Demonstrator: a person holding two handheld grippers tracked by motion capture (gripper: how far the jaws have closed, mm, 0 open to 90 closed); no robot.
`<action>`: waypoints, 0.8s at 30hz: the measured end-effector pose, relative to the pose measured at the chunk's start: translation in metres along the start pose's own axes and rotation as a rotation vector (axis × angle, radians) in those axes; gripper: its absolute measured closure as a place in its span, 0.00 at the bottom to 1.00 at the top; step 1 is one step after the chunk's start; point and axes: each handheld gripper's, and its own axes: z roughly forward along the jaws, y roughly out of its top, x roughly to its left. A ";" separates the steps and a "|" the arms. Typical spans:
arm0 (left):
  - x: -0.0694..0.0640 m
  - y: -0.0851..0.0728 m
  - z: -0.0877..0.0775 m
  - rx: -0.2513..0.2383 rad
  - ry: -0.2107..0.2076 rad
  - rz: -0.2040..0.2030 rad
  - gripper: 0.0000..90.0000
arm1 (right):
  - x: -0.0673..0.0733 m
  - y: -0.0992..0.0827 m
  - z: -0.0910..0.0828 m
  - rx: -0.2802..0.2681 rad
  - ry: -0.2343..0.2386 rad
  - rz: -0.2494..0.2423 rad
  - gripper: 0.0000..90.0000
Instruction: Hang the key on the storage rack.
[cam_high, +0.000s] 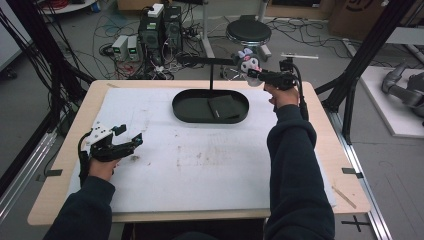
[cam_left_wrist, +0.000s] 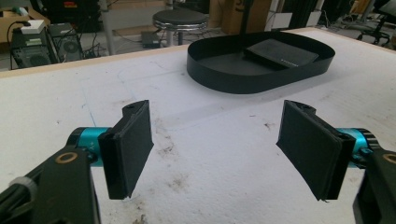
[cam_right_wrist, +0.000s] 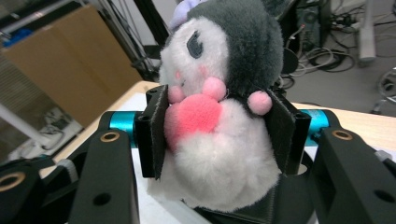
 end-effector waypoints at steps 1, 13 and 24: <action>0.000 0.000 0.000 0.000 0.000 0.001 0.29 | 0.000 0.000 -0.002 0.004 0.004 0.000 0.52; 0.000 0.000 0.000 -0.002 -0.003 0.002 0.29 | 0.001 -0.003 0.009 0.059 -0.005 0.010 0.52; 0.001 0.000 -0.001 -0.004 0.002 0.002 0.29 | -0.009 -0.006 0.014 0.015 -0.170 0.054 0.52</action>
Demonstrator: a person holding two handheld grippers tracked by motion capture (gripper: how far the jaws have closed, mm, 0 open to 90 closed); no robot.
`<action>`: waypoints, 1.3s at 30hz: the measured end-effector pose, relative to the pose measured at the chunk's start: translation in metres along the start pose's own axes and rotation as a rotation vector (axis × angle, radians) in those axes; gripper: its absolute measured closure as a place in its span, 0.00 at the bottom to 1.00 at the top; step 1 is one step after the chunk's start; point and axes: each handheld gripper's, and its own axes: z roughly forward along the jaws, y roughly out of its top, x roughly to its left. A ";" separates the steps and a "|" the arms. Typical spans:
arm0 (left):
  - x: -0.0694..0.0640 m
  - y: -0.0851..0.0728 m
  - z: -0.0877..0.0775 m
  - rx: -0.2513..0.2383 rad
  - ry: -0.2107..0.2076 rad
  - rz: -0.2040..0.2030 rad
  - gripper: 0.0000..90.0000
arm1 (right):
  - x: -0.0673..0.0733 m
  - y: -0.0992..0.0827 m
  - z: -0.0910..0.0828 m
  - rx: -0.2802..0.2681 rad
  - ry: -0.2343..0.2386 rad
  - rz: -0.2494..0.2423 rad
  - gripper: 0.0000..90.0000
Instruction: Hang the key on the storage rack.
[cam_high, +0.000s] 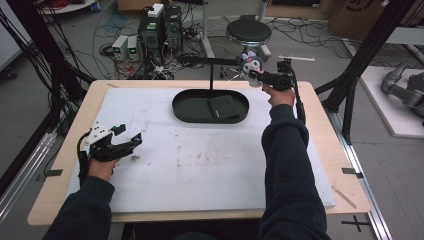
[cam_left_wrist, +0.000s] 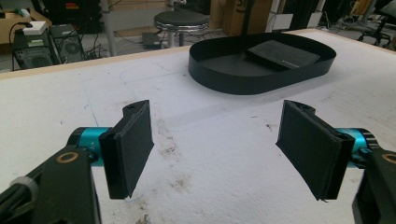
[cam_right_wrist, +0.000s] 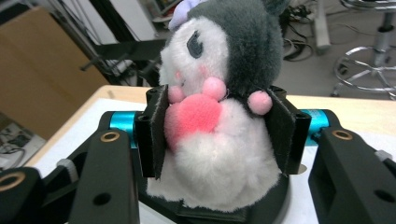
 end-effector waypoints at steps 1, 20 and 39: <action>0.000 0.000 0.000 0.000 0.001 -0.001 0.29 | 0.000 0.000 0.000 0.007 -0.023 -0.010 0.52; -0.001 0.000 0.000 0.005 -0.001 0.003 0.29 | -0.003 -0.030 0.030 0.202 -0.225 -0.116 0.56; 0.002 -0.001 0.001 -0.009 -0.002 -0.015 0.29 | -0.001 -0.020 -0.008 0.118 -0.215 -0.164 0.32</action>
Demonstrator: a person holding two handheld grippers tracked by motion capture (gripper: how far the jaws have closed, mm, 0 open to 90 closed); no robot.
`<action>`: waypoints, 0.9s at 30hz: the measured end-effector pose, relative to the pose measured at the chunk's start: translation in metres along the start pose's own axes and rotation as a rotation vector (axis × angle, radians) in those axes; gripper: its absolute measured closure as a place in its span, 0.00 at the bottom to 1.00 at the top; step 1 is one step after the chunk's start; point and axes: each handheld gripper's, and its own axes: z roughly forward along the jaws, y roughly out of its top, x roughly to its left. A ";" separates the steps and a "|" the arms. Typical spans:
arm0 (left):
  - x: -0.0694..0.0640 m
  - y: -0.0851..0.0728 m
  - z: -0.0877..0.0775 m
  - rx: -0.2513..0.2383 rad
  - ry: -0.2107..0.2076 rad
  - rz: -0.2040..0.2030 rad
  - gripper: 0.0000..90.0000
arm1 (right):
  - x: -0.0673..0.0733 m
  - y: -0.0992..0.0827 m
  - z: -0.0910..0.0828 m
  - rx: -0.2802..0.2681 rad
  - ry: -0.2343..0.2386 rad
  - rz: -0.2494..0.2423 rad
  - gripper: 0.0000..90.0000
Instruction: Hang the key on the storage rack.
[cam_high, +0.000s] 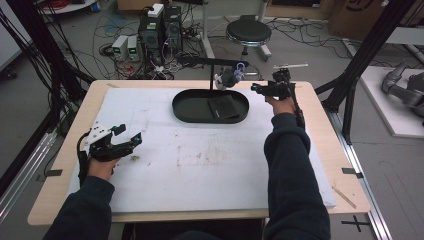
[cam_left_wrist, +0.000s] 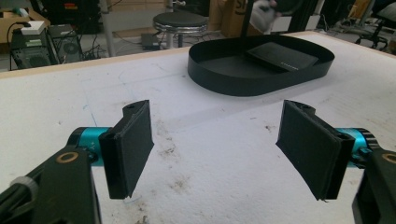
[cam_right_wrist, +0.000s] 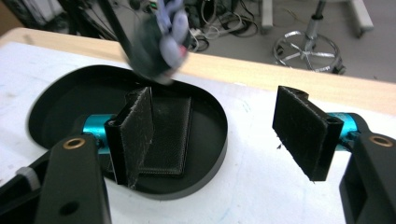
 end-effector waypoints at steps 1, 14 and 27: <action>0.000 0.000 0.000 -0.003 0.000 -0.007 0.29 | -0.002 0.000 -0.006 -0.007 0.003 -0.011 0.31; 0.000 0.000 0.002 -0.007 0.004 -0.009 0.29 | -0.015 -0.048 -0.069 -0.062 -0.096 -0.221 0.23; -0.004 0.000 -0.001 0.003 0.003 0.008 0.29 | -0.004 -0.130 -0.086 -0.085 -0.069 -0.263 0.23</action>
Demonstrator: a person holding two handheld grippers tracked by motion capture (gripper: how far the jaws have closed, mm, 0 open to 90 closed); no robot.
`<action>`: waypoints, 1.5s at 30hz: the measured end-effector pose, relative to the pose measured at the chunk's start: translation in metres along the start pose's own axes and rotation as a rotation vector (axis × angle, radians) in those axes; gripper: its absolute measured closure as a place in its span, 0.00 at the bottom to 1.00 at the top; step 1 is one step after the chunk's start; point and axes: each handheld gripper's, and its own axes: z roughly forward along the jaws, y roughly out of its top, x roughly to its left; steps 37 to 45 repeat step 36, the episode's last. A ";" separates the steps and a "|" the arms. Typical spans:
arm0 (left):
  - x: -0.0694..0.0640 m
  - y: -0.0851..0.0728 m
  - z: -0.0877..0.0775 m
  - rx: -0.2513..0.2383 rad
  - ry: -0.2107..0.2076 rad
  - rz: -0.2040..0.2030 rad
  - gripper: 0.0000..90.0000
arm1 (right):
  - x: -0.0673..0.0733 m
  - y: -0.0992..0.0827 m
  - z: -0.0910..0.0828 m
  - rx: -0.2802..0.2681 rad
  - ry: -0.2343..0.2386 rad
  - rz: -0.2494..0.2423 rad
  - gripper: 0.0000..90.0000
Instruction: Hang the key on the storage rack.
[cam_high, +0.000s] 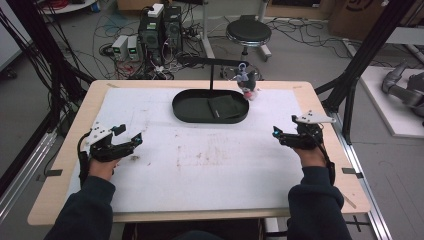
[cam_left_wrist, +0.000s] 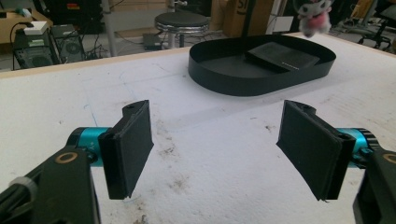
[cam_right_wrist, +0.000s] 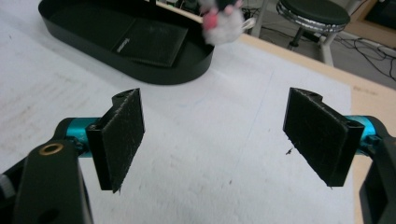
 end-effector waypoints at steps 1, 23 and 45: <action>0.000 0.000 0.000 -0.001 -0.002 0.004 0.29 | 0.000 0.000 0.000 0.000 0.000 0.000 0.23; -0.006 0.000 0.001 0.010 -0.009 0.025 0.29 | 0.002 -0.036 0.017 0.084 -0.015 -0.007 0.23; -0.005 -0.001 0.004 0.019 -0.012 0.020 0.29 | 0.000 -0.039 0.017 0.082 -0.017 0.006 0.23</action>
